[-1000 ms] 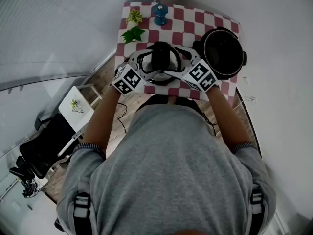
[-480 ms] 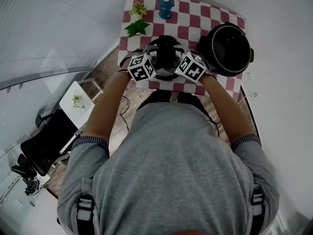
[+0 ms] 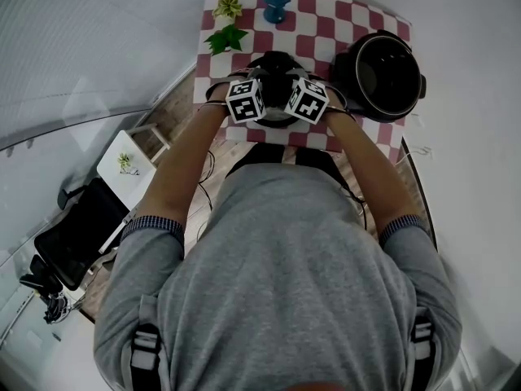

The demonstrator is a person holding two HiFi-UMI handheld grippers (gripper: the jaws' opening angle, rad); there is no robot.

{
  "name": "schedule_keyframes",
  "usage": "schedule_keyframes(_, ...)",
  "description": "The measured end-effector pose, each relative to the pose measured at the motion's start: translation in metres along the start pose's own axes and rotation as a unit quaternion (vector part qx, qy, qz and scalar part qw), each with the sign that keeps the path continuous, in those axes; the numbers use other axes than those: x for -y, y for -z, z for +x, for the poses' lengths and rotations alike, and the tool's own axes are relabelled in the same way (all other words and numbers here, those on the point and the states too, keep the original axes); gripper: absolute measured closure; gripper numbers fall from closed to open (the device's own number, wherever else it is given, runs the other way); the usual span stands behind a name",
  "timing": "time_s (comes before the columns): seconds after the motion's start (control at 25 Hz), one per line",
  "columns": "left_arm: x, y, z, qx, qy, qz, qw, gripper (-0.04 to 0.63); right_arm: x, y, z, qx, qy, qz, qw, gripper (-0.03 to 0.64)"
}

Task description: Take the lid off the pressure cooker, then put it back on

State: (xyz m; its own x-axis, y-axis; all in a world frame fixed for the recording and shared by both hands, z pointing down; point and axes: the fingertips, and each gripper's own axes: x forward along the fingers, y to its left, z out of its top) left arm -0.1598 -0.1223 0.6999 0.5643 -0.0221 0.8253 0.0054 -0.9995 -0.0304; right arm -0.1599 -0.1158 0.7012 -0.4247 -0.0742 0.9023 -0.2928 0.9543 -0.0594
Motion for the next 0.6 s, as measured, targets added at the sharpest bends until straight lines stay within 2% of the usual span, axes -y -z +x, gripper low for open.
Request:
schedule_keyframes(0.36,0.003,0.003,0.015,-0.021,0.018,0.020,0.9994,0.262,0.001,0.009,0.018,-0.036,-0.017,-0.025,0.999,0.245)
schedule_keyframes(0.6,0.004,0.010,0.021,-0.039,0.030,0.009,0.9987,0.264,-0.003,0.010,0.026,-0.056,-0.022,-0.042,0.997,0.275)
